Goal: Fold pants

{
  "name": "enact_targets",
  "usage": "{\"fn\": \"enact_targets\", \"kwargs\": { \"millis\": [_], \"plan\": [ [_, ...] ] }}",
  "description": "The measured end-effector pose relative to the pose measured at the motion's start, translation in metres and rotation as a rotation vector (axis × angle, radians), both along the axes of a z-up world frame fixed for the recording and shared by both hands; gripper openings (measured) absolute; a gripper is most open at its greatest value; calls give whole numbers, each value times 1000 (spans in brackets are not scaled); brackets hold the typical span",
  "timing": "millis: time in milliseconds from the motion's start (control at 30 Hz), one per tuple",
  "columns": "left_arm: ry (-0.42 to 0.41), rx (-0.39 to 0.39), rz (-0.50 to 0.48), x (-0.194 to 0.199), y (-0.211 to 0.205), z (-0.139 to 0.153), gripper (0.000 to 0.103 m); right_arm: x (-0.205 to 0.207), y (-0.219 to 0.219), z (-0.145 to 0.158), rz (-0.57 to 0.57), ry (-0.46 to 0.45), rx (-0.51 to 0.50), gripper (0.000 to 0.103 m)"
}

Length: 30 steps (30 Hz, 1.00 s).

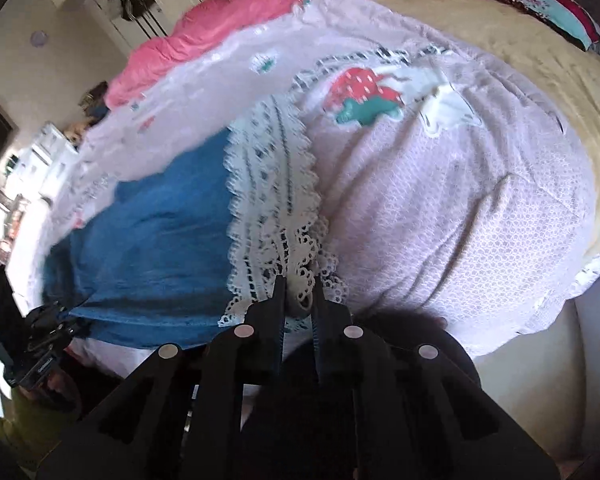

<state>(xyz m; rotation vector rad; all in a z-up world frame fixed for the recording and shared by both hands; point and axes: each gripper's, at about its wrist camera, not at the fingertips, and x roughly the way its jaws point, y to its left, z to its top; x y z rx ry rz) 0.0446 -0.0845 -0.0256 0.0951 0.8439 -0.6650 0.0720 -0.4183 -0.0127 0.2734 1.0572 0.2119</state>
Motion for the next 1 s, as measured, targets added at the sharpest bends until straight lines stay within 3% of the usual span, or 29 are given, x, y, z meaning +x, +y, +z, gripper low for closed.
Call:
{"fn": "enact_targets", "kwargs": {
  "millis": [67, 133, 167, 300, 367, 433, 567, 667, 700, 767, 900, 1000],
  "plan": [
    [8, 8, -2, 0, -1, -4, 1, 2, 1, -7, -3, 24, -29, 14],
    [20, 18, 7, 1, 0, -10, 2, 1, 0, -8, -22, 33, -75, 26],
    [31, 21, 9, 2, 1, -13, 2, -1, -1, -6, -32, 30, -81, 27],
    [34, 21, 6, 1, 2, -15, 4, -14, 3, 15, -46, -57, -177, 31],
    [38, 11, 2, 0, 2, -14, 20, -21, 16, 30, -6, -135, -203, 31],
    [43, -5, 2, -4, 4, -12, 44, -23, 36, 38, 66, -177, -208, 35],
    [47, -46, 51, -16, 19, 0, 44, -12, 94, 27, 274, -169, -154, 36],
    [25, -114, 144, -27, 53, 20, 50, 4, 129, 8, 376, -128, -151, 36],
    [4, -121, 210, -31, 72, 29, 57, 11, 137, -4, 405, -78, -160, 42],
    [-22, -109, 338, -36, 103, 39, 64, 16, 144, -23, 411, -30, -195, 43],
    [-14, -72, 652, -37, 175, 43, 74, 13, 144, -26, 421, -68, -186, 50],
    [36, -121, 760, -27, 206, 35, 78, 12, 139, -26, 415, -69, -169, 50]
  ]
}}
